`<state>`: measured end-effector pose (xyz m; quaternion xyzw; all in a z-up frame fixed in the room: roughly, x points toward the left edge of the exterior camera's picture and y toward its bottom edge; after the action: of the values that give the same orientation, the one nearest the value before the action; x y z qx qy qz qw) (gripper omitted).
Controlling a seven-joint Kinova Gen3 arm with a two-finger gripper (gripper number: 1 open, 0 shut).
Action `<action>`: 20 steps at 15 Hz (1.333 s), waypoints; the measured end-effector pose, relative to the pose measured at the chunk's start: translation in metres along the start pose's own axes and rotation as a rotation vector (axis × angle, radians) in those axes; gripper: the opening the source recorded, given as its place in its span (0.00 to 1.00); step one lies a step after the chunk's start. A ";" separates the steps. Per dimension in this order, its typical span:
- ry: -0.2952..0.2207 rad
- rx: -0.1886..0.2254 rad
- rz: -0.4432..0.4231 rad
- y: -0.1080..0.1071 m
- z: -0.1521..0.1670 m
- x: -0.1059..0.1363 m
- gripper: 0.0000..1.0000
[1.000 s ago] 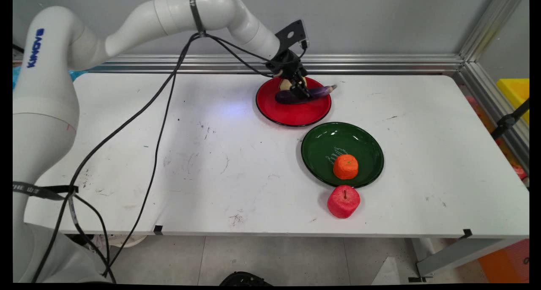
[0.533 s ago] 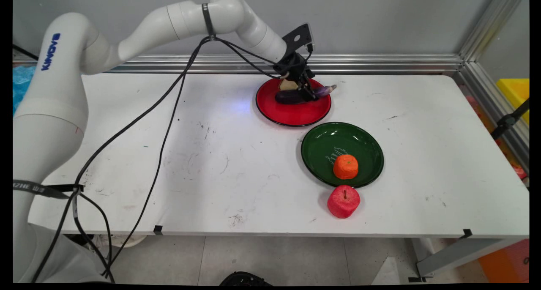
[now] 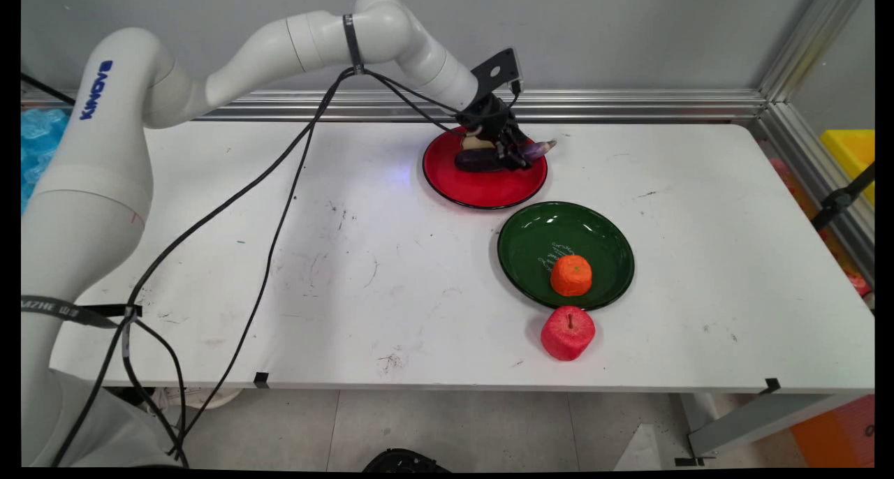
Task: Pick up the eggplant from the red plate, then place the picked object on the green plate
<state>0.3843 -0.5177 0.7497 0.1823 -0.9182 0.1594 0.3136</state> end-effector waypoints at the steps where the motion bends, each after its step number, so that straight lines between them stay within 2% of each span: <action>1: 0.000 -0.001 0.001 0.000 0.001 -0.001 0.00; 5: -0.006 0.000 0.004 0.000 0.000 -0.001 0.00; 10: -0.011 0.011 0.000 0.003 -0.018 0.007 0.00; 15: 0.003 0.018 -0.011 0.014 -0.047 0.032 0.00; 20: 0.034 -0.002 -0.025 0.039 -0.070 0.072 0.00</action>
<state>0.3501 -0.4716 0.8409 0.1908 -0.9105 0.1574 0.3313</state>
